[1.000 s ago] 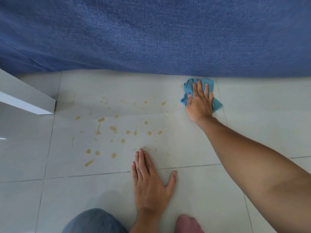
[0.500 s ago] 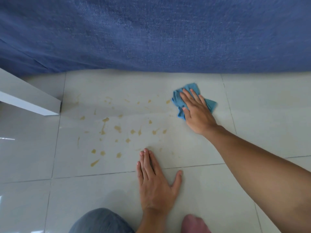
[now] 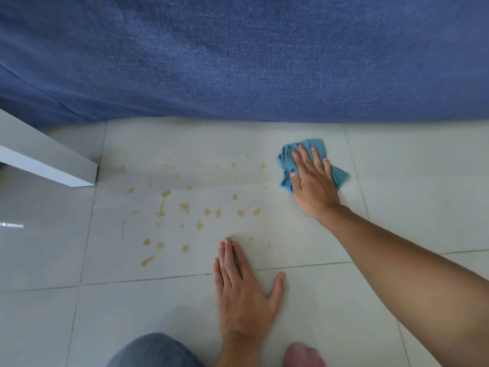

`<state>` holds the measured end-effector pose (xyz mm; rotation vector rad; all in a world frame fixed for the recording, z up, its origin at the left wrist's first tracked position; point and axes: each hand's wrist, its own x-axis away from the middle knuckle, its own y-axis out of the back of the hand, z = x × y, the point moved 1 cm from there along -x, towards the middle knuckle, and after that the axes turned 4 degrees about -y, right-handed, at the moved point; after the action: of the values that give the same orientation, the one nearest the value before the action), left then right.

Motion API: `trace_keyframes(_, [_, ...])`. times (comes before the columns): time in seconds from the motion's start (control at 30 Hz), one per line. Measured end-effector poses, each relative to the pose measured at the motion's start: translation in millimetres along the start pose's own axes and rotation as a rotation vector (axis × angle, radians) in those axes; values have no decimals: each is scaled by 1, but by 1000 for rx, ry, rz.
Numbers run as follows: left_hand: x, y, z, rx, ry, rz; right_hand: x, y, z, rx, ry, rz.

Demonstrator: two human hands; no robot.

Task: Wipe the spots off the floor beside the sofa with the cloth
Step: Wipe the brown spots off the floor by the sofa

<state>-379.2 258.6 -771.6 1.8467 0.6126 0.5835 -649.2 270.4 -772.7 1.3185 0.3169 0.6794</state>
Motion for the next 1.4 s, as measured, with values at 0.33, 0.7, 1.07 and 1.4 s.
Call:
trace_keyframes(0.33, [1,-6,2,6,-16,-35,19,-2,1,12,-44,-12])
trace_keyframes(0.7, [1,0,0,-28,5,10,66,-10,11,37,12,15])
trace_keyframes(1.07, [3,2,0,-24,2,9,112,-14,7,46,112,35])
trace_keyframes(1.4, [3,3,1,-24,0,12,118,-12,13,54,165,127])
